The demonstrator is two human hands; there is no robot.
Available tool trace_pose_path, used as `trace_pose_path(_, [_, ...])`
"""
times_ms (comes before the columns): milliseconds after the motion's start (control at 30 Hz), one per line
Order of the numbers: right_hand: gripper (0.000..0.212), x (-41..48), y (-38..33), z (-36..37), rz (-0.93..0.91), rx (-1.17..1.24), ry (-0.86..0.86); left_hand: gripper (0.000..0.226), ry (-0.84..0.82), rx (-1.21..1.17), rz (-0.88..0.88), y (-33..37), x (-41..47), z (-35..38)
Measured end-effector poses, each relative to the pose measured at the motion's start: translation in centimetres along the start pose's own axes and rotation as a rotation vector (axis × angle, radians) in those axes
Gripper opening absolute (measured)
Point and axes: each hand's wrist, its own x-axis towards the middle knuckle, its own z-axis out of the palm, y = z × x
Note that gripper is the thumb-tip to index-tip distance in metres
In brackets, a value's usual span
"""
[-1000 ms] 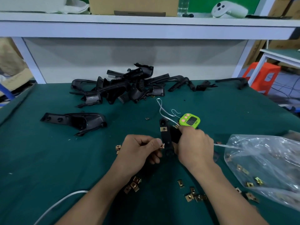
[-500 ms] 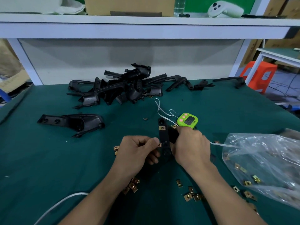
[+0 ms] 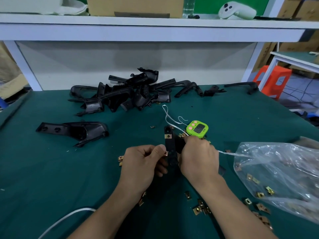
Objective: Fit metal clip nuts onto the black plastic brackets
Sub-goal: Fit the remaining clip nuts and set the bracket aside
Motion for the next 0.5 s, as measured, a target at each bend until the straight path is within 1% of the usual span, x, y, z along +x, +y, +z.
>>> trace_pose_path(133, [0.011, 0.1, -0.2, 0.0, -0.005, -0.009, -0.016, 0.034, 0.146, -0.075, -0.031, 0.0, -0.3, 0.8])
trace_pose_path(200, [0.010, 0.2, -0.3, 0.0, -0.013, -0.017, -0.020, 0.035, 0.173, -0.089, -0.054, -0.1, -0.3, 1.0])
trace_pose_path(300, [0.013, 0.1, -0.3, 0.0, -0.009, -0.037, -0.023, 0.034, 0.160, -0.059, -0.043, -0.3, -0.7, 1.2])
trace_pose_path(433, [0.018, 0.0, -0.2, -0.1, -0.017, -0.046, -0.050, 0.036, 0.108, 0.143, 0.056, -0.2, -1.2, 1.5])
trace_pose_path(500, [0.017, -0.1, -0.3, -0.1, -0.020, -0.042, -0.046, 0.037, 0.090, 0.211, 0.096, -0.2, -1.3, 1.4])
